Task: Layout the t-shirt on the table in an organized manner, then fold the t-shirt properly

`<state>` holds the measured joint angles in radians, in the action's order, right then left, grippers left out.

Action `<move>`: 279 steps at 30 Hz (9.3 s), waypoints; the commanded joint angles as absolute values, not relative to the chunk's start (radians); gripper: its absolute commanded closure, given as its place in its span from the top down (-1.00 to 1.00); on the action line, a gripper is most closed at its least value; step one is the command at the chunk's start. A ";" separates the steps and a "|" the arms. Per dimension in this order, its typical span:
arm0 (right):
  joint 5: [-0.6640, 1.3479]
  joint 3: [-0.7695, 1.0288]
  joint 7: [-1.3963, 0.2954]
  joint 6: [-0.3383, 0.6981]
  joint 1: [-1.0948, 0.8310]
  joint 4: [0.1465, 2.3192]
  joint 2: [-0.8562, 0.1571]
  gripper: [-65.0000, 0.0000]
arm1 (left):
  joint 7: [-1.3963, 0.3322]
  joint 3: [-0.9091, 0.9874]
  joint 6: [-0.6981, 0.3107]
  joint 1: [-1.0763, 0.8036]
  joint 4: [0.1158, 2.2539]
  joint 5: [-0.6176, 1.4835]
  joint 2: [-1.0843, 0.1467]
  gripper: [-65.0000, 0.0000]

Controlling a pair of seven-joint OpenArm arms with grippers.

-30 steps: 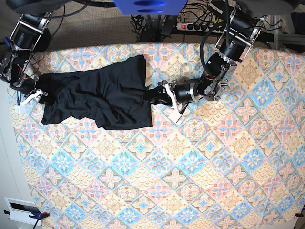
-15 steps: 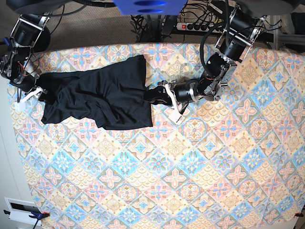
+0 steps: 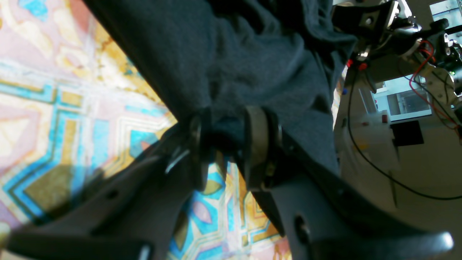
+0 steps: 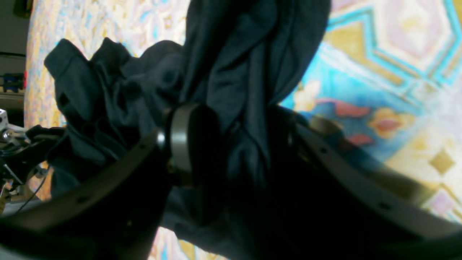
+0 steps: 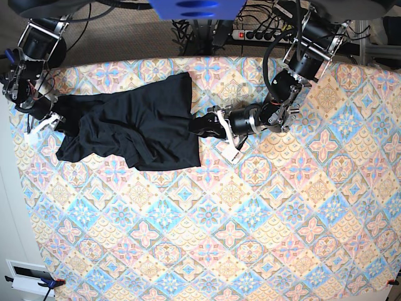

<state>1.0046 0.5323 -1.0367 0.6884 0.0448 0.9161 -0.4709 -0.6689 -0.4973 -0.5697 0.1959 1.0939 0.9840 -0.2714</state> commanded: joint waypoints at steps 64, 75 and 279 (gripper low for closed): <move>0.967 0.275 -1.079 0.634 -0.278 1.933 -0.226 -1.00 | -0.693 -0.496 -0.541 0.194 1.087 0.974 -0.280 -0.50; 0.967 0.266 -1.079 0.553 -0.160 1.874 -0.131 -1.00 | -0.691 -0.498 -0.541 0.193 1.087 0.974 -0.280 -0.50; 0.384 -0.338 -0.909 0.555 -0.139 1.715 -0.197 -1.00 | -0.605 -0.433 -0.202 0.539 0.872 0.503 0.157 -1.00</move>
<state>0.3729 -0.3439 -0.9245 0.5522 -0.1493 1.6943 -0.1986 -0.6350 -0.4374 -0.1913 0.5034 0.8455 0.4824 0.1448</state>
